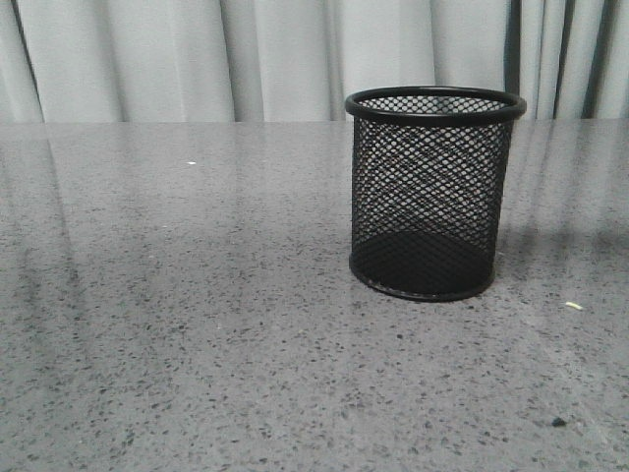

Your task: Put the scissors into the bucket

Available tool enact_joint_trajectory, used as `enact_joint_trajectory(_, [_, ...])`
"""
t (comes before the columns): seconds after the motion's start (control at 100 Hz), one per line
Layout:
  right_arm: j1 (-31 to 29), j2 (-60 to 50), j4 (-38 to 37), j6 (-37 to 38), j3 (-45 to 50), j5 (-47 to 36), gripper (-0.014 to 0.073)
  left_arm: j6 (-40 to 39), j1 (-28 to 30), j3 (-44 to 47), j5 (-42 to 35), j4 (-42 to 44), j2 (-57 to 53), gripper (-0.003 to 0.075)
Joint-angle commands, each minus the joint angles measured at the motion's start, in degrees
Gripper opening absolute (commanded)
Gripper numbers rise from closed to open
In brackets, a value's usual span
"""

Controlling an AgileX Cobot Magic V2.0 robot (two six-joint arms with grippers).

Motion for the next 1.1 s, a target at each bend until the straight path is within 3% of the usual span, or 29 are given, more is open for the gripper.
enact_joint_trajectory(0.0, [-0.09, 2.26, -0.53, 0.59, -3.08, 2.14, -0.0046, -3.35, 2.64, -1.73, -3.16, -1.7, -1.53, 0.0419])
enact_joint_trajectory(0.21, [1.52, 4.21, -7.22, 2.63, -3.09, 2.24, -0.0046, -3.57, 3.78, -1.73, -2.21, -1.65, -2.56, 0.0419])
enact_joint_trajectory(0.59, [16.04, 4.3, -13.81, 8.13, -3.09, 2.24, -0.0046, -3.57, 3.78, -1.73, -2.21, -1.65, -2.56, 0.0419])
enact_joint_trajectory(1.09, [17.1, 8.31, -17.49, 9.93, 1.97, 2.24, -0.0046, -3.57, 3.78, -1.73, -2.21, -1.65, -2.56, 0.0419])
